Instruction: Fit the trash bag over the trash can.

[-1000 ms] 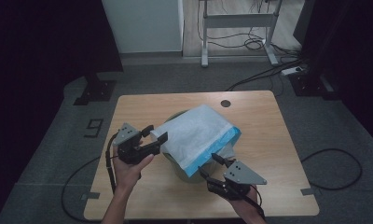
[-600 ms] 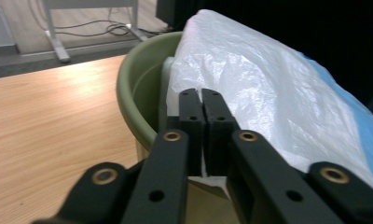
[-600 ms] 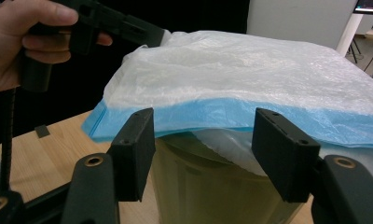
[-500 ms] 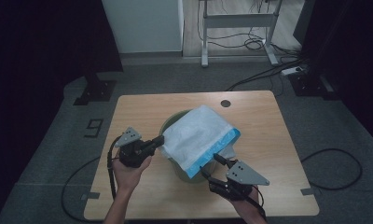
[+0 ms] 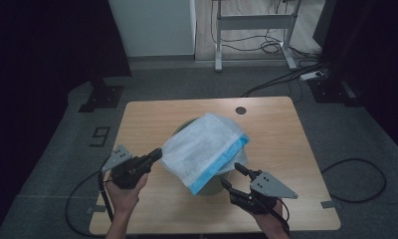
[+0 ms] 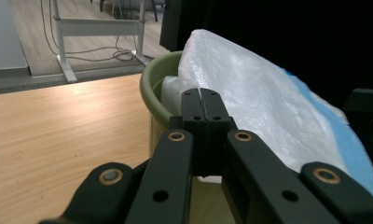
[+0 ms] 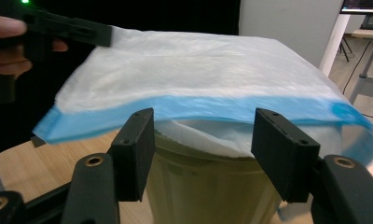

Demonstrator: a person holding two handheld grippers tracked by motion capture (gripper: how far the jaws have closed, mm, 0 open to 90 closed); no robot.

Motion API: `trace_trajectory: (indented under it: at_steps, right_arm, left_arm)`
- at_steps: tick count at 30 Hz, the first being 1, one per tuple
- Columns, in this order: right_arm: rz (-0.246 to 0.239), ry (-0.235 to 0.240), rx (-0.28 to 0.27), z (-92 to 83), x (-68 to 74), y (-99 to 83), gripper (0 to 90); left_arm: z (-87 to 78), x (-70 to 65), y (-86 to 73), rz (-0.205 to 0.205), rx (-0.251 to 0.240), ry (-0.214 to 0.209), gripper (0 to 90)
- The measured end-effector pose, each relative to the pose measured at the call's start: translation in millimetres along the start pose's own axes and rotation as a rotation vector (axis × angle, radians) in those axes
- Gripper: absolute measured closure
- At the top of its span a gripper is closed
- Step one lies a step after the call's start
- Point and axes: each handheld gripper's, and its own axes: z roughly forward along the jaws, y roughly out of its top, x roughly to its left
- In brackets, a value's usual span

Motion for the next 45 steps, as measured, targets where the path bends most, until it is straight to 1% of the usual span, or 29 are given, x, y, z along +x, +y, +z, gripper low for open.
trace_trajectory:
  at_steps: [2,5,9,12,15,18,22,26,31,33,36,38,40,42,43,45]
  right_arm:
    - [0.003,0.003,0.000,-1.6,0.0,-0.3,38.7]
    - [0.006,0.008,0.000,-2.9,2.1,-0.2,38.6]
    - [0.002,0.018,-0.001,-2.5,5.7,0.4,38.2]
    - [0.002,0.030,0.000,-1.1,8.7,0.4,37.5]
    - [-0.003,0.043,0.003,1.2,13.0,0.9,36.3]
    - [0.006,0.050,0.000,2.4,15.8,2.0,35.4]
    - [-0.003,0.054,-0.006,0.7,19.2,2.7,33.8]
    - [-0.004,0.068,-0.007,-1.0,26.2,1.5,32.7]
    - [0.011,0.087,0.002,-1.4,32.3,-3.5,32.4]
    - [0.025,0.098,0.010,-1.5,34.3,-7.2,32.4]
    - [0.032,0.106,0.025,0.0,38.2,-15.0,32.8]
    - [0.047,0.115,0.037,2.5,40.1,-20.3,34.1]
    - [0.061,0.131,0.044,5.9,41.2,-23.8,37.8]
    - [0.063,0.147,0.048,9.8,42.4,-24.4,44.4]
    - [0.061,0.152,0.045,11.7,42.8,-23.9,48.7]
    - [0.064,0.179,0.046,15.8,42.2,-22.1,58.7]
  left_arm:
    - [-9.0,0.9,-4.8,-0.010,-0.018,0.002,90.0]
    - [-20.2,3.1,-13.5,-0.033,-0.038,-0.006,90.0]
    - [-30.0,4.2,-26.4,-0.047,-0.035,-0.014,90.0]
    - [-32.9,4.7,-35.8,-0.064,-0.028,-0.029,90.0]
    - [-32.3,1.7,-44.5,-0.064,-0.015,-0.031,90.0]
    - [-30.7,-1.4,-53.1,-0.066,-0.001,-0.041,90.0]
    - [-28.0,-5.8,-64.0,-0.072,0.021,-0.067,90.0]
    - [-20.9,-12.3,-74.1,-0.063,0.054,-0.083,90.0]
    - [-15.8,-15.8,-76.9,-0.059,0.070,-0.094,90.0]
    - [-14.8,-17.2,-76.4,-0.055,0.071,-0.096,90.0]
    - [-13.5,-18.1,-75.9,-0.051,0.072,-0.096,90.0]
    - [-12.9,-18.3,-76.0,-0.053,0.074,-0.097,90.0]
    - [-12.4,-18.5,-76.2,-0.052,0.074,-0.096,90.0]
    - [-12.1,-18.5,-76.1,-0.052,0.074,-0.096,90.0]
    - [-12.0,-18.4,-75.9,-0.053,0.074,-0.098,90.0]
    - [-11.9,-18.6,-74.9,-0.050,0.074,-0.099,90.0]
